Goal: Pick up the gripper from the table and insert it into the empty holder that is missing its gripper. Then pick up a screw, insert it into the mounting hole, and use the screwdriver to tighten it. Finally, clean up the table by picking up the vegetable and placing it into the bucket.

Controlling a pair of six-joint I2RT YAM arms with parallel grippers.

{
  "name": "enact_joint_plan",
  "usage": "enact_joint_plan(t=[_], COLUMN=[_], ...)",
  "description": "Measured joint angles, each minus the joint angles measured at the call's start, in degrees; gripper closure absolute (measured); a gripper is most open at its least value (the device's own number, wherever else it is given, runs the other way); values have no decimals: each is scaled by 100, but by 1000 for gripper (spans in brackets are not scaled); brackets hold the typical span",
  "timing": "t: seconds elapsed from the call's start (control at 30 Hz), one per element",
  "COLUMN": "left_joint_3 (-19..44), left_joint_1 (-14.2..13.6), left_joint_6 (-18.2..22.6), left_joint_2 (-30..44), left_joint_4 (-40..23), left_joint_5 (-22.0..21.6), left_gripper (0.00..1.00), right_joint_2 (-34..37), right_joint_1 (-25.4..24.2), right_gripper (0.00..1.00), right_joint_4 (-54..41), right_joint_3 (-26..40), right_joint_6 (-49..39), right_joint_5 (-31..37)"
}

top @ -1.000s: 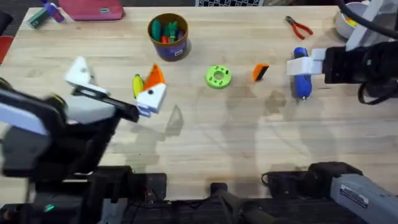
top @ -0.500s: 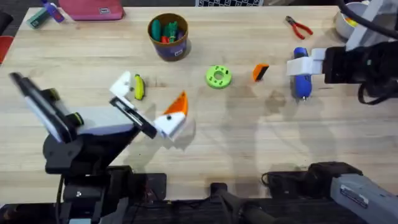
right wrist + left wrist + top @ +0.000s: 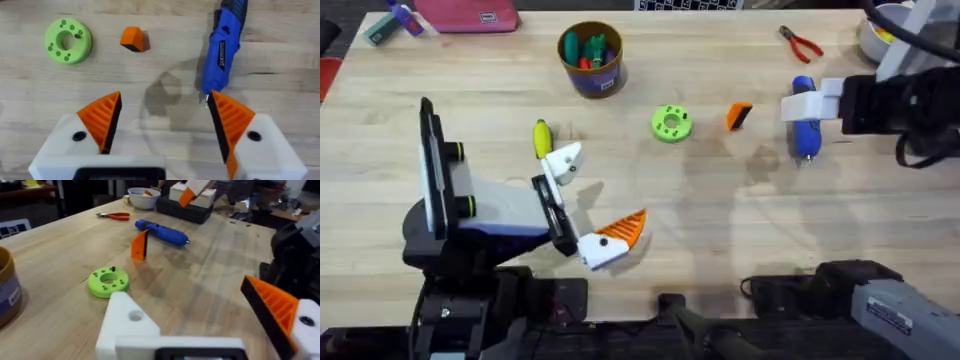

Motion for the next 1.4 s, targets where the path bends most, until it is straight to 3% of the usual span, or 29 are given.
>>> enact_joint_plan(t=[0.33,1.4], left_joint_3=[0,0], left_joint_1=[0,0], left_joint_6=[151,157], left_joint_2=[0,-2], left_joint_4=[-37,-39], left_joint_5=[235,241], left_gripper=[15,15], right_joint_2=[-1,-1], right_joint_1=[0,13], right_gripper=[7,6], right_joint_4=[0,-13], right_joint_3=[0,0], right_joint_6=[2,42], right_joint_5=[0,2])
